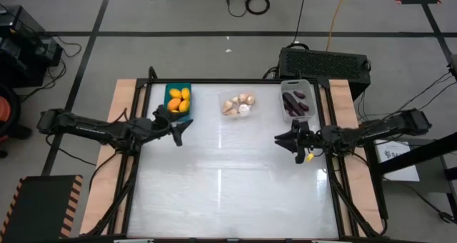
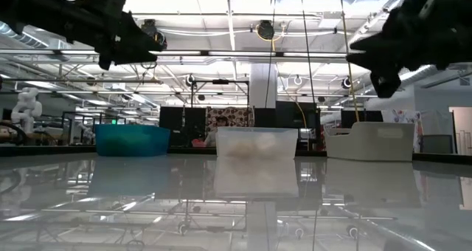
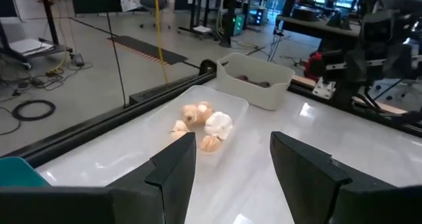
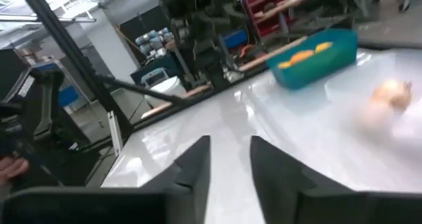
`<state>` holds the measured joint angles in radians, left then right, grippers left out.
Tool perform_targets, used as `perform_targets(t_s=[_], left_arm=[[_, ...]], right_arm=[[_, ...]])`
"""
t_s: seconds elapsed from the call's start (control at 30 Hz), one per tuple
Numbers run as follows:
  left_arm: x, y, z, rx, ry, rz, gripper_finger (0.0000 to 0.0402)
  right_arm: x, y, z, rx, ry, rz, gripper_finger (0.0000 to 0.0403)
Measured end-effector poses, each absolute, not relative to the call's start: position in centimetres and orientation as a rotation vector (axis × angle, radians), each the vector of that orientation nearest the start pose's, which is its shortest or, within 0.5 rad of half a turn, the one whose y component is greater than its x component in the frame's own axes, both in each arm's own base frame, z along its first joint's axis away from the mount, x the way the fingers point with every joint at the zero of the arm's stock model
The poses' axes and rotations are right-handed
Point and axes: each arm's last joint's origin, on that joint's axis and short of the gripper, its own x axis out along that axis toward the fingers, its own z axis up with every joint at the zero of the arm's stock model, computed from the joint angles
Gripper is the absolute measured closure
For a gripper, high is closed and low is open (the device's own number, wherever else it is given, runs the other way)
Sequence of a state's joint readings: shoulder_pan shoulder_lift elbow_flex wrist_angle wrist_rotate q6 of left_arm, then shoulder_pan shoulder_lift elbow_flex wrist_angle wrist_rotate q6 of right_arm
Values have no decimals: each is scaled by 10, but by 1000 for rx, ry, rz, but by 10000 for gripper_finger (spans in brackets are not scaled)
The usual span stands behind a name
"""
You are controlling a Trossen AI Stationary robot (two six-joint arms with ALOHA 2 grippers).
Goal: Sort produce into baskets
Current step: Return to Home Position
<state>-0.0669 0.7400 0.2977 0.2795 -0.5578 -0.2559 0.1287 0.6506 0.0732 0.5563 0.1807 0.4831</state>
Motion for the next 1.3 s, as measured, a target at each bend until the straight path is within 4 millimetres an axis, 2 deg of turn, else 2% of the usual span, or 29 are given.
perform_targets(t_s=[0.13, 0.27, 0.5, 0.73, 1.0, 1.17, 1.3], left_arm=[[159, 2, 217, -197, 100, 489, 198], [155, -4, 219, -197, 95, 446, 198], [152, -16, 207, -173, 132, 386, 198], [151, -28, 205, -168, 147, 305, 198], [144, -45, 204, -130, 142, 320, 198], [136, -55, 197, -93, 169, 364, 198], [132, -54, 186, -46, 149, 390, 198]], right_arm=[[138, 16, 164, 491, 9, -30, 349], [138, 18, 162, 475, 29, -26, 396], [138, 17, 164, 345, 15, -23, 394], [139, 7, 171, 187, -52, -43, 401], [135, -10, 169, 211, -19, 11, 401], [128, -15, 166, 211, 29, -32, 401], [122, -15, 165, 225, 45, -40, 401]])
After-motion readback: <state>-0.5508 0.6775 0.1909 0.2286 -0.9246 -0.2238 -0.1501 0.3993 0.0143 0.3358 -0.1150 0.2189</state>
